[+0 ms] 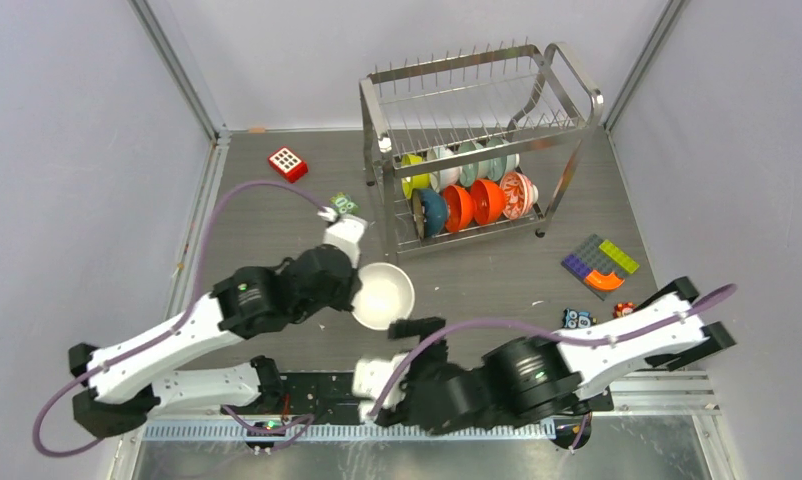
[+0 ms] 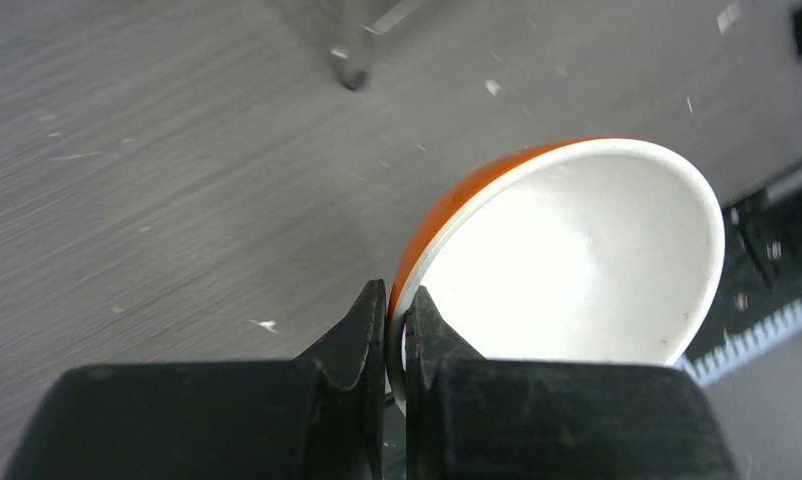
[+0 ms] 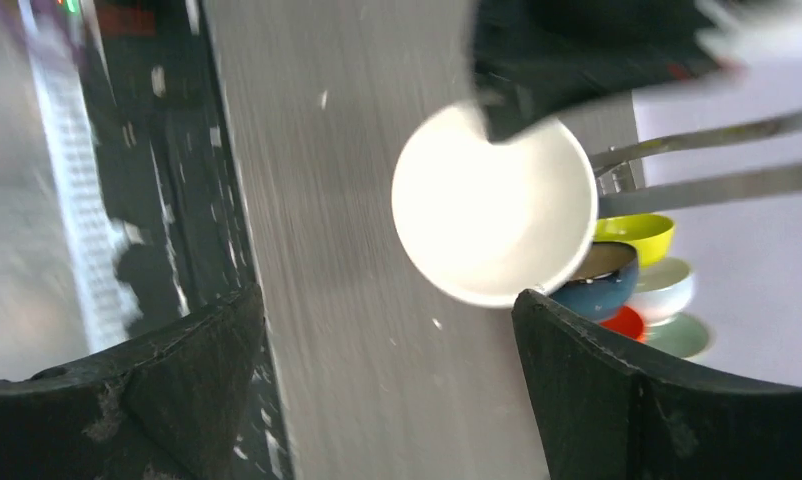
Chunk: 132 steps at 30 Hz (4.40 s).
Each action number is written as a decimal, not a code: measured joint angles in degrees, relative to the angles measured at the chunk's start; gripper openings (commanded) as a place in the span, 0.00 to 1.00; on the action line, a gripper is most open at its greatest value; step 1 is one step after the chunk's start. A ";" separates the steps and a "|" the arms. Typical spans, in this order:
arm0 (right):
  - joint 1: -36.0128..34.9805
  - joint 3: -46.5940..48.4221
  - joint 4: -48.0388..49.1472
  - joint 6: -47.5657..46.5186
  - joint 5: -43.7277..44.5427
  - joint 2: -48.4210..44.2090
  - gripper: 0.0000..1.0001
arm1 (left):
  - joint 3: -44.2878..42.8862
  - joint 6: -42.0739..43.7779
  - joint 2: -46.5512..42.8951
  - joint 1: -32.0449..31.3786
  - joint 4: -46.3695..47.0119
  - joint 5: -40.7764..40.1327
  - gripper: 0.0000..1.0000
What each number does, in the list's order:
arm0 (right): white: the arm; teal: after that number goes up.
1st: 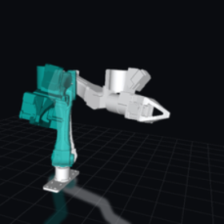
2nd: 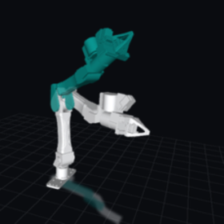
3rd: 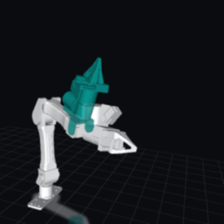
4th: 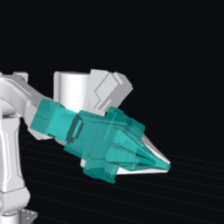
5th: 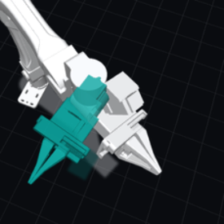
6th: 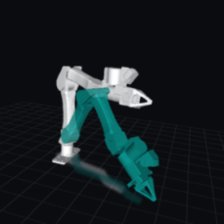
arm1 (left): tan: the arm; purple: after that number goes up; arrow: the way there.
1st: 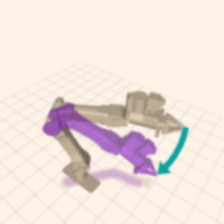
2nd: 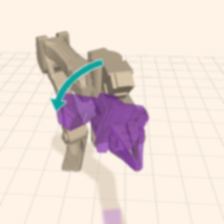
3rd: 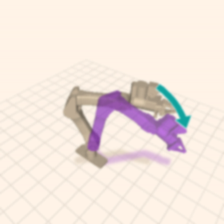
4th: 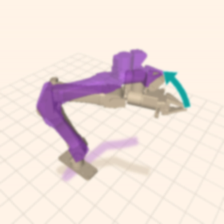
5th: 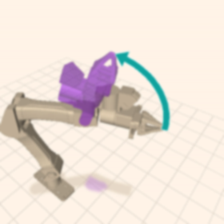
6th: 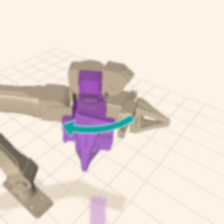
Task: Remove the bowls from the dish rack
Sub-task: Place the bowl at the center of the board.
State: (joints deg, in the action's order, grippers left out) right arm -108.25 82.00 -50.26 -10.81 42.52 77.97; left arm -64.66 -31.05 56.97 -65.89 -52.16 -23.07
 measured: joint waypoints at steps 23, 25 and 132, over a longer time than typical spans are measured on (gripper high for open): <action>35.39 -32.94 30.93 49.59 -6.05 -27.15 1.00 | 13.29 -9.68 -8.81 43.36 2.67 -2.58 0.00; 35.39 -36.06 30.10 51.80 -4.35 -30.97 1.00 | 13.49 -11.39 -7.78 47.08 4.04 -1.09 0.00; 35.45 -55.49 31.21 55.67 2.78 -43.89 1.00 | 2.71 -24.63 28.63 80.98 25.70 14.53 1.00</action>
State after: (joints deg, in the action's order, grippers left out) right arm -72.79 26.50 -19.05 44.86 45.30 34.09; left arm -61.95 -55.68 85.60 15.09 -26.46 -8.54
